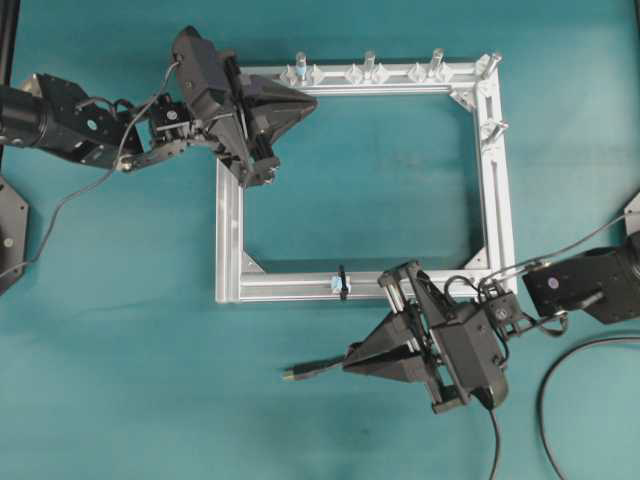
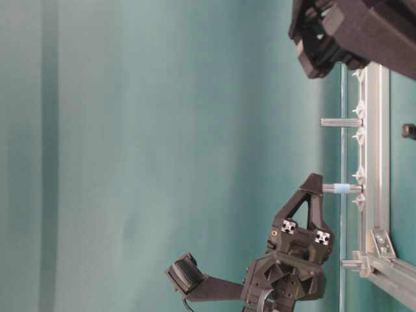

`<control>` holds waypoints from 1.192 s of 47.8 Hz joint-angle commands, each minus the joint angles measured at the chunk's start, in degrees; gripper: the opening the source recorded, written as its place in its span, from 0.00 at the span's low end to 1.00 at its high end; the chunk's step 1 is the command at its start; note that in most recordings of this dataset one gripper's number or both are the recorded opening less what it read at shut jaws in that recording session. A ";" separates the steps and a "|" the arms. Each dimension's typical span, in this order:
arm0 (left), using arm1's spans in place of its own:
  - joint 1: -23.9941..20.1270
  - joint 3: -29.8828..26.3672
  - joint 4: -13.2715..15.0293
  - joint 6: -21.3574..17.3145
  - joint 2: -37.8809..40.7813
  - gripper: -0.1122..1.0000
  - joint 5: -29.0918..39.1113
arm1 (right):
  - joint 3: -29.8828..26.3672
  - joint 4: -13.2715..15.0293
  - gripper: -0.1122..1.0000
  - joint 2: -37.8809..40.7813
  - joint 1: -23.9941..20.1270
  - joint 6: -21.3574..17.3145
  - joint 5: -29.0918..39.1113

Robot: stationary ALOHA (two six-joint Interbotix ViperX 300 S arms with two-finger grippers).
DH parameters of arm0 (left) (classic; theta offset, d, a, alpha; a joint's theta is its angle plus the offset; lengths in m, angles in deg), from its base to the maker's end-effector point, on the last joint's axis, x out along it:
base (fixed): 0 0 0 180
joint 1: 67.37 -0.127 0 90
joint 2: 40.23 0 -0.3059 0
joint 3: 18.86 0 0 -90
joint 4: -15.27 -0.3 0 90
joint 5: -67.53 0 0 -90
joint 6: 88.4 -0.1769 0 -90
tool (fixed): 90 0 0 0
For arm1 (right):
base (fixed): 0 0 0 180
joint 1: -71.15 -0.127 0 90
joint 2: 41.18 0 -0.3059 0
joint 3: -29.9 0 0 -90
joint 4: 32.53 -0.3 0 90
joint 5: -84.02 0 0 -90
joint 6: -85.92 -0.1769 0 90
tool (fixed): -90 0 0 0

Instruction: Insert the wire through the string loop located in the center.

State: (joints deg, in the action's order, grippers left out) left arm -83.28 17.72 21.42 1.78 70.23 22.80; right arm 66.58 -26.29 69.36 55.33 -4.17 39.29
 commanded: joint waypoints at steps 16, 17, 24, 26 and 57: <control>0.53 -0.44 -2.46 -0.44 -11.34 0.10 19.07 | -1.23 0.00 0.10 -0.35 0.18 -1.32 0.53; 0.62 -0.26 -2.46 -0.44 -11.60 0.10 19.25 | -1.32 0.00 0.10 -0.35 0.18 -1.32 0.53; 1.58 0.88 -2.46 -0.35 -13.45 0.10 19.25 | -1.93 0.00 0.10 -0.35 0.18 -1.41 0.53; 2.02 1.05 -2.46 -0.09 -13.80 0.10 19.42 | -2.11 0.00 0.10 -0.35 0.18 -1.41 0.70; 7.73 4.66 -2.46 0.26 -20.65 0.11 30.32 | -5.36 1.14 0.10 0.00 0.00 -8.26 18.11</control>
State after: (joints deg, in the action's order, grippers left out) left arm -75.90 22.38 19.13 1.87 51.86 53.03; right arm 62.09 -25.50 70.07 55.59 -12.08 56.42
